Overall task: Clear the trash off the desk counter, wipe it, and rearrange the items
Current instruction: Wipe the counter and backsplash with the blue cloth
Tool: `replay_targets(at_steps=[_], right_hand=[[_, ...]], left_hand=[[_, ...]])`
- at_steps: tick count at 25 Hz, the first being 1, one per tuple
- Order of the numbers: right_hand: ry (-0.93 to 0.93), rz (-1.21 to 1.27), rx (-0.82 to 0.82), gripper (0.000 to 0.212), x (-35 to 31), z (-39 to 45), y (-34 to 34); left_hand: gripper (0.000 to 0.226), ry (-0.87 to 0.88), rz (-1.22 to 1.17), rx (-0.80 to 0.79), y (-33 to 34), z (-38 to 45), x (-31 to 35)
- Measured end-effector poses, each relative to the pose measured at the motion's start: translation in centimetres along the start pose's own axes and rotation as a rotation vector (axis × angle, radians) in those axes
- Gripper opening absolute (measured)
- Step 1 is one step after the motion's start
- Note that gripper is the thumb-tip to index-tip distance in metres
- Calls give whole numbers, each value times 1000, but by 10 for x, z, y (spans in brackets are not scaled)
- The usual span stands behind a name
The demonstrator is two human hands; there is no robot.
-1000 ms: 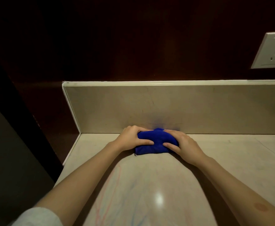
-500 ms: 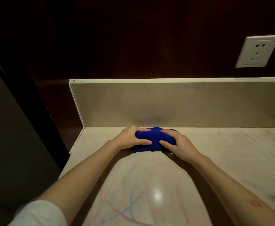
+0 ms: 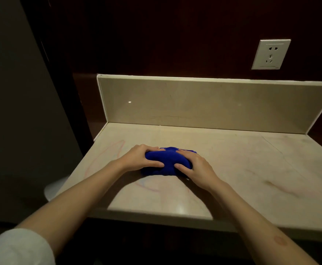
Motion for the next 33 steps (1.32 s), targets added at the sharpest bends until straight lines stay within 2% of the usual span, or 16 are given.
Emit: replay_targets(at_steps=[6,10,16,21,33], right_hand=[[-47,-11,-36,45,-25,-63,12],[-59,-14,-32,48,-37,-95,19],[-76,-32,12,48,-44,-109,24],[-119,33,-3,43,-44,-92,18],[-100,30,-34,38,-16,31,14]], left_hand=[[40,-28,-14,22,37,-61,27],[44,-2,-9,62,55,-93,38],[34,9,-1,36,59,-104,46],[47,37,27,71,50,-90,33],[49,59,2,43,-26,-1,-35]])
Point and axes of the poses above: each hand's wrist, its own z-axis towards the middle knuckle, its own y-axis out of the palm, x = y × z, the point moved 4 cm from there along z, towards the middle knuckle, and after that the axes turned 11 degrees about -x, right-handed, at the moved point
